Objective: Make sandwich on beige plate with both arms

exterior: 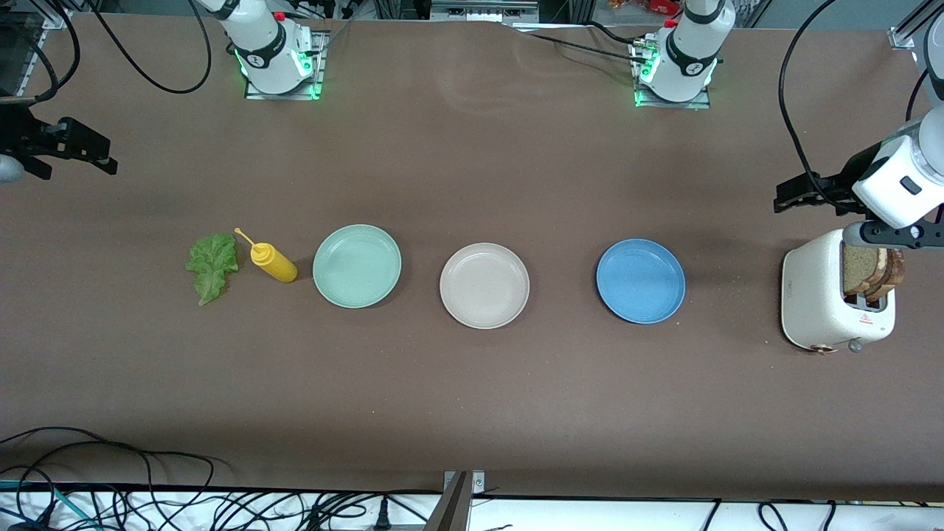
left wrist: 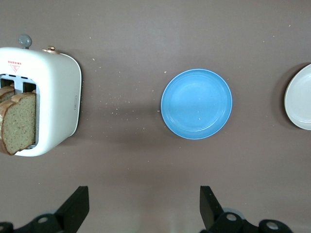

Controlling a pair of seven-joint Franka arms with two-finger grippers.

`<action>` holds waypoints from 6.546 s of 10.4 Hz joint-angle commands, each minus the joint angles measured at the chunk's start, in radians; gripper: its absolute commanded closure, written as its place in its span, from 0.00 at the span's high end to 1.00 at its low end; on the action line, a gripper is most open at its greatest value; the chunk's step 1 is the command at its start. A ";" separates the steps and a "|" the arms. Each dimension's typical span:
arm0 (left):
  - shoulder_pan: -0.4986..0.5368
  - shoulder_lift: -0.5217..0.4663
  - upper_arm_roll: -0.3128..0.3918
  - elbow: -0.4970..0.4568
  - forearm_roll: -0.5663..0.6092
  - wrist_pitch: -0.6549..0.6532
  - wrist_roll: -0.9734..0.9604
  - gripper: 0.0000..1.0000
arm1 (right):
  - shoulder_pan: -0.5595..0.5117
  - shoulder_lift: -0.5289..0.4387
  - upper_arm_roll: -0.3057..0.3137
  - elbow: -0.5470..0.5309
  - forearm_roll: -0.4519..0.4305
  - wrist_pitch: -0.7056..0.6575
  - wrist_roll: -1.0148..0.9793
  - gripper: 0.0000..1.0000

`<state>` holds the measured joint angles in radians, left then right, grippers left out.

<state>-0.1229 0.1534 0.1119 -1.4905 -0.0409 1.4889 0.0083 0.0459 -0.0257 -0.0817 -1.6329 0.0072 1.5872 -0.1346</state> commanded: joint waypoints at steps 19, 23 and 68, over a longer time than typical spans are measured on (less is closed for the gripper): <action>0.003 0.009 -0.008 0.018 0.015 -0.002 0.006 1.00 | 0.000 -0.005 0.002 0.008 0.008 -0.004 0.007 1.00; -0.004 0.009 -0.008 0.018 0.015 -0.002 0.006 1.00 | 0.000 -0.005 0.002 0.008 0.008 -0.004 0.007 1.00; 0.331 0.101 -0.003 -0.338 0.110 0.525 0.499 1.00 | 0.000 -0.005 0.002 0.007 0.008 -0.010 0.007 1.00</action>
<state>0.1939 0.2743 0.1187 -1.7942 0.0463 1.9843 0.4823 0.0454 -0.0257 -0.0799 -1.6329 0.0072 1.5867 -0.1345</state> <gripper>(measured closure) 0.000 0.000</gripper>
